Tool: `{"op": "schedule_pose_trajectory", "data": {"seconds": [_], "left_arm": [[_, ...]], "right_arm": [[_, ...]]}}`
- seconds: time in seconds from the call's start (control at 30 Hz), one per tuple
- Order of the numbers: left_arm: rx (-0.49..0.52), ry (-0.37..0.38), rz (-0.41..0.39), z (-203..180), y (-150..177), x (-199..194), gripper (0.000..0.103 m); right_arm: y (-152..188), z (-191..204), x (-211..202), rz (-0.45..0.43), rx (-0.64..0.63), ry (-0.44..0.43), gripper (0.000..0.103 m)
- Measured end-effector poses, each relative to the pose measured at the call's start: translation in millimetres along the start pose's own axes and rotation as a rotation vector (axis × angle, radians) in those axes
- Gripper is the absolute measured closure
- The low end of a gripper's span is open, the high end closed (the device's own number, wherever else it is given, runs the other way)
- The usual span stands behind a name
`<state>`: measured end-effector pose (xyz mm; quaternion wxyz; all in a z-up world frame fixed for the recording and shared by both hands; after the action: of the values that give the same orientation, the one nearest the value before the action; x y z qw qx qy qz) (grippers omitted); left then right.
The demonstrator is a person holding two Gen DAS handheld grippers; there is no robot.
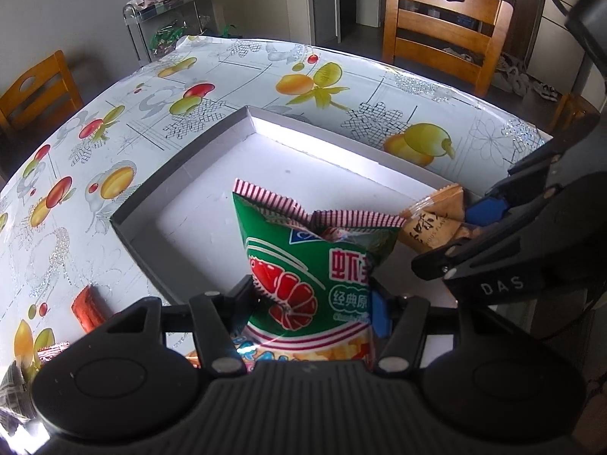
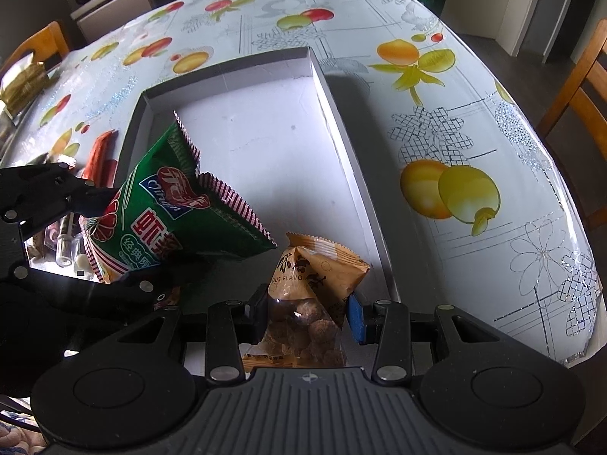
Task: Organize snacks
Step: 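Lower the peanut bag into the white box and open the right gripper while the left holds the green bag, then open the left gripper to drop the green bag into the white box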
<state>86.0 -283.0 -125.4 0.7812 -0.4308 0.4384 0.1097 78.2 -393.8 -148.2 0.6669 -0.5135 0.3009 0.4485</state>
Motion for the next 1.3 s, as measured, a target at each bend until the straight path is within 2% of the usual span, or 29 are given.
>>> {"op": "schedule_pose_trajectory", "data": {"seconds": [0.3, 0.47, 0.53, 0.67, 0.8, 1.07, 1.3], "left_arm": [[0.049, -0.016, -0.025, -7, -2, -1, 0.044], [0.077, 0.004, -0.026, -12, 0, -2, 0.042], [0.078, 0.005, -0.028, -12, 0, -2, 0.042], [0.063, 0.0, -0.04, -9, -1, -4, 0.041], [0.044, -0.006, -0.076, -5, -3, -11, 0.032], [0.028, 0.012, -0.126, -3, -7, -22, 0.031], [-0.031, 0.004, -0.162, 13, -6, -35, 0.031]], "right_arm": [[1, -4, 0, 0.007, 0.012, 0.005, 0.06], [0, -4, 0, 0.003, 0.011, -0.001, 0.059], [-1, -2, -1, -0.002, 0.002, -0.001, 0.054], [-5, -1, -4, -0.019, -0.013, 0.006, 0.052], [-10, 0, -13, -0.051, -0.026, 0.022, 0.048], [-22, 5, -27, -0.111, -0.038, 0.041, 0.046], [-33, 15, -35, -0.153, -0.051, 0.043, 0.045]]}}
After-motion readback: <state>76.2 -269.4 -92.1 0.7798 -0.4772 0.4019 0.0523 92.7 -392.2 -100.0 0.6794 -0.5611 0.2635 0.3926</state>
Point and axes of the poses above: each gripper's, at about its wrist camera, not at the fingertips, and x roughly the way its jaws point, z to its left, y to its underside, the point moved 6 cm from there along x, roughly the way its jaws point, and after that the axes turned 13 degrees about -y, right-handed, at the moved point
